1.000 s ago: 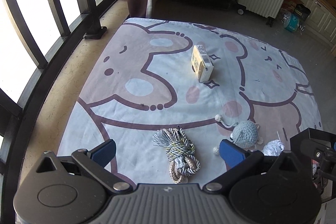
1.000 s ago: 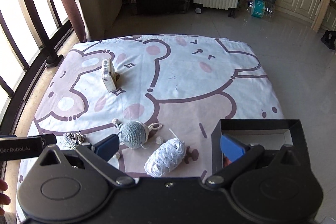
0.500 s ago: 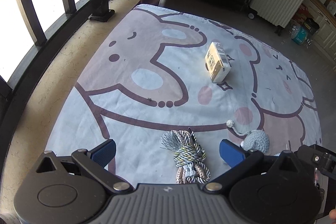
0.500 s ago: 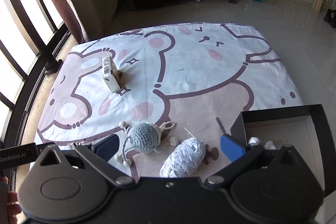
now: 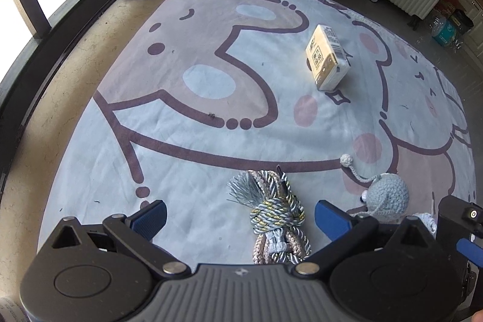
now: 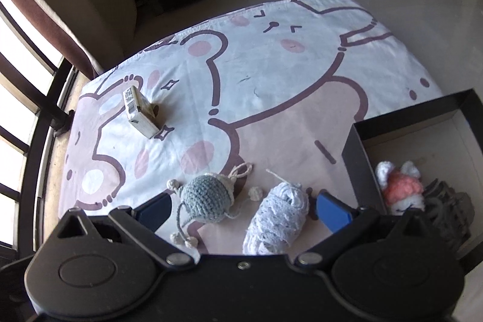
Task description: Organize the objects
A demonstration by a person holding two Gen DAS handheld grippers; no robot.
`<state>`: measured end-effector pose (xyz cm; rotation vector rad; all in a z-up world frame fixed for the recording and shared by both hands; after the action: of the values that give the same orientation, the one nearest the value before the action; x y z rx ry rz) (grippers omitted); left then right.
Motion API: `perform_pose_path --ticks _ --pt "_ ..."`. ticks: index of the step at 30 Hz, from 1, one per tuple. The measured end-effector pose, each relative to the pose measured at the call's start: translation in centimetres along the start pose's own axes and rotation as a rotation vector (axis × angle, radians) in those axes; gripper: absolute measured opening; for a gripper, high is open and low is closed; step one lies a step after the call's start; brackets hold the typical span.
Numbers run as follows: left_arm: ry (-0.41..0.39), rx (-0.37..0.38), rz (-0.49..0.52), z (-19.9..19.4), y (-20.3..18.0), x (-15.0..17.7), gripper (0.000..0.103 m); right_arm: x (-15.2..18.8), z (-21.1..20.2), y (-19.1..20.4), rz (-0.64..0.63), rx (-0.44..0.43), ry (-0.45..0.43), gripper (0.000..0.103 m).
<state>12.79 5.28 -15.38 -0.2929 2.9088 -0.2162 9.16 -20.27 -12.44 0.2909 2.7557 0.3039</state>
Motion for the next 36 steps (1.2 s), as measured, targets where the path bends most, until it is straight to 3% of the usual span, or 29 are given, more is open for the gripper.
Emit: perform_pose_path --ticks 2,8,11,13,16,25,27,36 --pt "0.012 0.008 0.002 0.4 -0.1 -0.1 0.096 0.0 0.5 -0.4 0.05 -0.014 0.02 0.103" --pt "0.052 0.061 0.004 1.4 -0.7 0.1 0.08 0.4 1.7 -2.1 0.176 0.01 0.081 0.085" --pt "0.063 0.08 -0.004 1.8 -0.9 0.2 0.073 0.3 2.0 -2.9 0.231 0.021 0.087 0.073" --pt "0.067 0.087 -0.006 2.0 -1.1 0.2 0.07 0.3 2.2 -3.3 0.26 0.032 0.095 0.058" --pt "0.079 0.103 -0.011 2.4 -1.3 0.2 0.068 0.3 2.7 -3.6 0.275 0.039 0.117 0.05" --pt "0.105 0.085 0.009 3.7 -1.8 0.5 0.059 0.5 4.0 -3.6 0.24 0.041 0.159 0.041" --pt "0.106 0.106 0.015 3.7 -1.9 0.6 0.05 0.5 4.1 -3.7 0.232 0.038 0.165 0.039" --pt "0.105 0.093 0.119 3.0 -2.9 0.9 0.048 0.3 3.8 -2.9 0.062 0.031 0.198 0.029"
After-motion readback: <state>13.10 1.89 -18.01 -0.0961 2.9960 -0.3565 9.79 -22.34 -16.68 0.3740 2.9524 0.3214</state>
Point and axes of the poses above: each gripper's, at about its wrist camera, not at the fingertips, and z roughly the way its jaws point, y to its left, x to its underside, the point moved 5 cm from there along z, roughly the way its jaws point, and after that the axes turned 9 degrees about y, right-handed, at the moved point
